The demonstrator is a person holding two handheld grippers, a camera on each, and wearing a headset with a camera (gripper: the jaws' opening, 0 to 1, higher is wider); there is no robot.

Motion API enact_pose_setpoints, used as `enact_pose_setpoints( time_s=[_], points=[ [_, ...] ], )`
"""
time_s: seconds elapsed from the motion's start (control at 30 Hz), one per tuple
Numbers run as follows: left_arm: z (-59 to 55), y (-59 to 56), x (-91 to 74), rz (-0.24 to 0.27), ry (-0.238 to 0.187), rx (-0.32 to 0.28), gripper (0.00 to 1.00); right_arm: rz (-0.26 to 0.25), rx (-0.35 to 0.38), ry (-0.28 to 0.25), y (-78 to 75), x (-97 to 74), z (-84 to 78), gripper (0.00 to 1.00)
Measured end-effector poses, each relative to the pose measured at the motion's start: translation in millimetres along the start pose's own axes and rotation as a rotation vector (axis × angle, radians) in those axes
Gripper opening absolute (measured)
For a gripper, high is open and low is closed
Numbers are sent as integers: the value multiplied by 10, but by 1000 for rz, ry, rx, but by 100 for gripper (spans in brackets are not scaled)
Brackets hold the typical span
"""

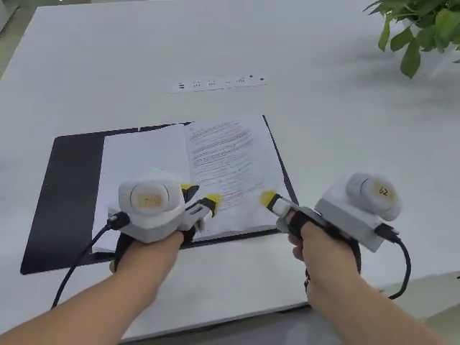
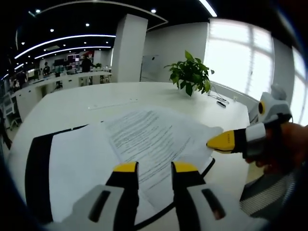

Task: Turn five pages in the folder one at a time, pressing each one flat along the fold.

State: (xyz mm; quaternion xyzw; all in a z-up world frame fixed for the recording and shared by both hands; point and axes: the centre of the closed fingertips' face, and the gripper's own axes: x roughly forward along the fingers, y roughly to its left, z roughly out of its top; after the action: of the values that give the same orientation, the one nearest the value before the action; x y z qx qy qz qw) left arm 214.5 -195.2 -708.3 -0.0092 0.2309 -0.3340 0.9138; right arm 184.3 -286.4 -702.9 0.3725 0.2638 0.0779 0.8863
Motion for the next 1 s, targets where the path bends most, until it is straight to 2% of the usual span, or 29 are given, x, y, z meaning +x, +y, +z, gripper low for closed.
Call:
enact_pose_setpoints(
  time_s=[0.03,0.1,0.2,0.3,0.37,0.43,0.5,0.6,0.7,0.8,0.87,1.0],
  points=[
    [16,17,-36,2,-5,0,25,11,-7,-4,68,6,8,0],
    [43,62,-116,3,-13,-8,26,27,-78,1,157,24,13,0],
    [78,134,-243,11,-30,-12,26,52,-167,9,368,52,-22,0],
    [104,232,-362,25,-45,-16,26,74,-234,27,546,82,-81,0],
    [112,293,-428,34,-51,-18,26,81,-324,38,649,109,-116,0],
    [123,342,-477,41,-59,-19,26,88,-349,52,714,124,-152,0],
    [132,396,-537,53,-64,-23,26,95,-413,54,830,150,-182,0],
    [138,475,-628,67,-73,-29,25,93,-500,71,927,186,-236,0],
    [134,548,-688,79,-81,-35,25,91,-559,82,1026,222,-291,0],
    [129,612,-756,90,-89,-41,25,100,-587,91,1120,258,-343,0],
    [121,712,-871,110,-94,-44,25,111,-659,109,1246,313,-445,0],
    [118,842,-964,132,-105,-55,25,130,-693,136,1356,377,-567,0]
  ],
)
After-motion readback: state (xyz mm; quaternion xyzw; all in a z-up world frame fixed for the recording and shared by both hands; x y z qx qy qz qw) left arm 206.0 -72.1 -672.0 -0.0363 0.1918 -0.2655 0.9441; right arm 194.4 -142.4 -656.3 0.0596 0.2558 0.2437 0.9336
